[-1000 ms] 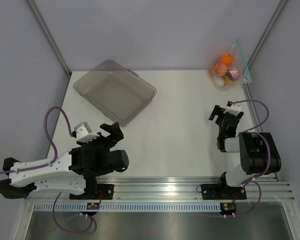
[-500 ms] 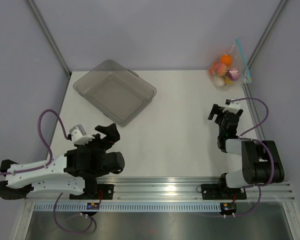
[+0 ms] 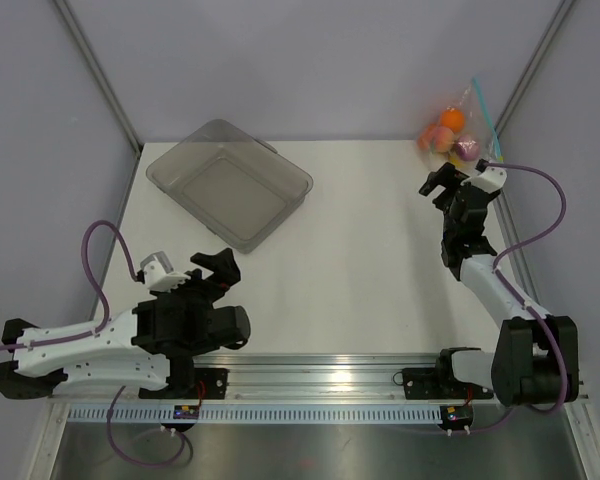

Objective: Open the zip-top bag and remove the fake food
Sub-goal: Pick up the zipper food storage bag at the corner of the board.

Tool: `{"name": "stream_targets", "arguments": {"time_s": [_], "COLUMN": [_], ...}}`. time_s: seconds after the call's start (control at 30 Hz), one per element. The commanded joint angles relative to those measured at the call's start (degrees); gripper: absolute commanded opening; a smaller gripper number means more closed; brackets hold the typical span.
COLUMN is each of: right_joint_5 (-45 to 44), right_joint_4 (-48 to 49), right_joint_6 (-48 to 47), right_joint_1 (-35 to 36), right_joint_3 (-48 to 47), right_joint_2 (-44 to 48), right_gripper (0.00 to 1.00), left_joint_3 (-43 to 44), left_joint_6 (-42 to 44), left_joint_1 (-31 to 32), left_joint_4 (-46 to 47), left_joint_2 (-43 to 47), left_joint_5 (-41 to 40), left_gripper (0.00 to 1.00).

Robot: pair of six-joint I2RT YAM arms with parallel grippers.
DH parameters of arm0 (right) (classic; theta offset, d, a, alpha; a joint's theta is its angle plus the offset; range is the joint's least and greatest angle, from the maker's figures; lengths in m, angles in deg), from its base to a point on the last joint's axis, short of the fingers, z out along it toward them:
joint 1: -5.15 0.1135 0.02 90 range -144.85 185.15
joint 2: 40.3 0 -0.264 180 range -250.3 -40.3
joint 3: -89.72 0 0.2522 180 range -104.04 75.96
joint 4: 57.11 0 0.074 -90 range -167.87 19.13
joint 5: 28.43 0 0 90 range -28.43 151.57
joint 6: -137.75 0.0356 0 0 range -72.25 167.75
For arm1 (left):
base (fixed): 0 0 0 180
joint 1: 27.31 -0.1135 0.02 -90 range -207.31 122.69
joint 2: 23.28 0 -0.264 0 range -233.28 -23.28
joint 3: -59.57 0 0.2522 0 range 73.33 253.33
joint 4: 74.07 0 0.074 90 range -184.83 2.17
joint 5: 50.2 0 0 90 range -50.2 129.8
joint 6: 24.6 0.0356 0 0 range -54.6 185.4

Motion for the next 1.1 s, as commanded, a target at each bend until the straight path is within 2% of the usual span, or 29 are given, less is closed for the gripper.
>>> {"name": "stream_targets", "arguments": {"time_s": [0.0, 0.07, 0.23, 0.4, 0.6, 0.8, 1.07], "right_joint_5": [-12.57, -13.99, -11.19, -13.12, -8.38, -8.46, -7.15], "right_joint_4": [-9.32, -9.41, -9.32, -11.52, -8.35, -11.69, -8.62], "right_joint_6": [10.52, 9.57, 13.79, 16.68, 22.13, 20.73, 17.66], "right_joint_1": [-0.08, -0.26, -1.66, -2.81, -9.74, -12.56, -13.88], "right_joint_3": [-4.05, -6.07, -10.56, -17.15, -19.79, -27.61, -33.67], "right_joint_2": [-3.52, -5.71, -10.72, -17.23, -22.32, -27.69, -35.06], "right_gripper": [0.99, 0.99, 0.99, 0.99, 0.99, 1.00, 0.99], "left_joint_3": [-0.47, -0.47, -0.64, -0.90, -1.61, -1.52, -2.75], "left_joint_6": [-5.24, -5.50, -6.21, -8.66, -10.69, -11.31, -12.36], "left_joint_1": [0.19, 0.19, 0.19, 0.19, 0.10, -0.07, -1.30], "left_joint_4": [-10.58, -10.58, -10.58, -10.49, -10.49, -10.58, -10.49], "left_joint_2": [-0.30, -0.39, -1.09, -3.55, -4.26, -5.66, -4.79], "left_joint_5": [-16.73, -16.73, -16.64, -16.64, -16.64, -16.73, -16.55], "left_gripper": [0.99, 0.99, 0.99, 0.99, 0.99, 0.99, 0.99]}}
